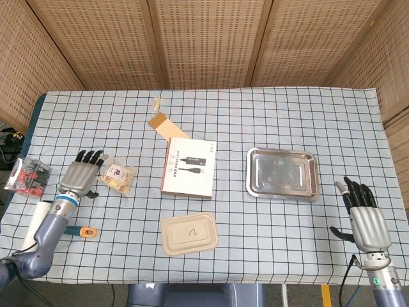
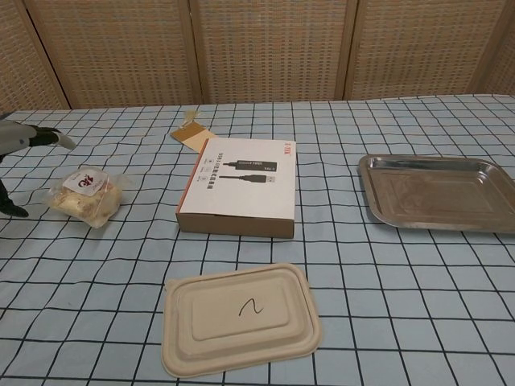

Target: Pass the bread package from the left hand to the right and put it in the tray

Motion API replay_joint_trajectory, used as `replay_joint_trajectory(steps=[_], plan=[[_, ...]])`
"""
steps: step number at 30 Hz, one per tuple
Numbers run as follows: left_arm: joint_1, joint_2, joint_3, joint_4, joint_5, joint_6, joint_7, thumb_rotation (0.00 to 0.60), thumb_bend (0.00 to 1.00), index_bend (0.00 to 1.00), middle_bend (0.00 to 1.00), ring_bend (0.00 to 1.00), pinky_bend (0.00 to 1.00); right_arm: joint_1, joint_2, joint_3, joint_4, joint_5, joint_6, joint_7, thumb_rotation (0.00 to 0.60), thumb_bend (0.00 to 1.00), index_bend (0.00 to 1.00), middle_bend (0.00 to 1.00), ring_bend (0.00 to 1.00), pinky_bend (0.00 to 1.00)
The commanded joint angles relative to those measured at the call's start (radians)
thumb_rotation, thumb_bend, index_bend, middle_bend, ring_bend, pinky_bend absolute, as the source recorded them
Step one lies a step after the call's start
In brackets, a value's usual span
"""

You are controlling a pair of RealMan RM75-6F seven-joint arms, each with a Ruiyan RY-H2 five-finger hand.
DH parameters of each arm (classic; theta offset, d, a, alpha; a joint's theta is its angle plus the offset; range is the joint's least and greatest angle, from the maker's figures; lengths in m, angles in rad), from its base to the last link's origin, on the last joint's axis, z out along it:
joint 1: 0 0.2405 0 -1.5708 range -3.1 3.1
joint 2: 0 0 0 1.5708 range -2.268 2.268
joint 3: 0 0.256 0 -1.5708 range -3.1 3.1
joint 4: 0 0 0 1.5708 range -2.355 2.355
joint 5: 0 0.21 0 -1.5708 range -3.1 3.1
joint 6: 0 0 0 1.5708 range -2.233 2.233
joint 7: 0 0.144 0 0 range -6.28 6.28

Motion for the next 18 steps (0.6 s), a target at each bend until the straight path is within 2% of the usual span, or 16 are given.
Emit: replay_joint_trajectory(steps=[1, 8, 10, 12, 14, 16, 18], plan=[[-0.041, -0.057, 0.013, 0.05, -0.053, -0.007, 0.043, 0.6, 0.02, 0.0, 0.0, 0.0, 0.0, -0.002, 0.003, -0.002, -0.004, -0.009, 0.007, 0.0, 0.6, 0.09, 0.0, 0.0, 0.0, 0.0], [-0.074, -0.142, 0.023, 0.139, -0.073, 0.018, 0.06, 0.6, 0.04, 0.0, 0.0, 0.0, 0.0, -0.002, 0.005, -0.005, -0.004, -0.017, 0.007, 0.009, 0.6, 0.1, 0.0, 0.0, 0.0, 0.0], [-0.076, -0.165, 0.026, 0.165, -0.054, 0.035, 0.05, 0.6, 0.11, 0.05, 0.0, 0.0, 0.02, -0.002, 0.005, -0.006, -0.005, -0.019, 0.007, 0.009, 0.6, 0.09, 0.0, 0.0, 0.0, 0.0], [-0.071, -0.205, 0.028, 0.208, -0.01, 0.081, 0.026, 0.6, 0.23, 0.19, 0.01, 0.03, 0.12, -0.002, 0.005, -0.008, -0.007, -0.025, 0.009, 0.008, 0.6, 0.09, 0.0, 0.0, 0.0, 0.0], [-0.065, -0.241, 0.035, 0.257, 0.021, 0.105, 0.003, 0.6, 0.27, 0.32, 0.06, 0.11, 0.23, -0.004, 0.006, -0.009, -0.01, -0.033, 0.016, 0.008, 0.6, 0.1, 0.0, 0.0, 0.0, 0.0], [-0.061, -0.26, 0.036, 0.285, 0.03, 0.109, -0.018, 0.6, 0.29, 0.44, 0.17, 0.22, 0.33, -0.005, 0.006, -0.011, -0.011, -0.039, 0.022, 0.01, 0.6, 0.1, 0.0, 0.0, 0.0, 0.0], [-0.058, -0.27, 0.038, 0.3, 0.039, 0.11, -0.033, 0.6, 0.33, 0.52, 0.25, 0.29, 0.39, -0.007, 0.007, -0.011, -0.012, -0.042, 0.025, 0.011, 0.6, 0.09, 0.0, 0.0, 0.0, 0.0]])
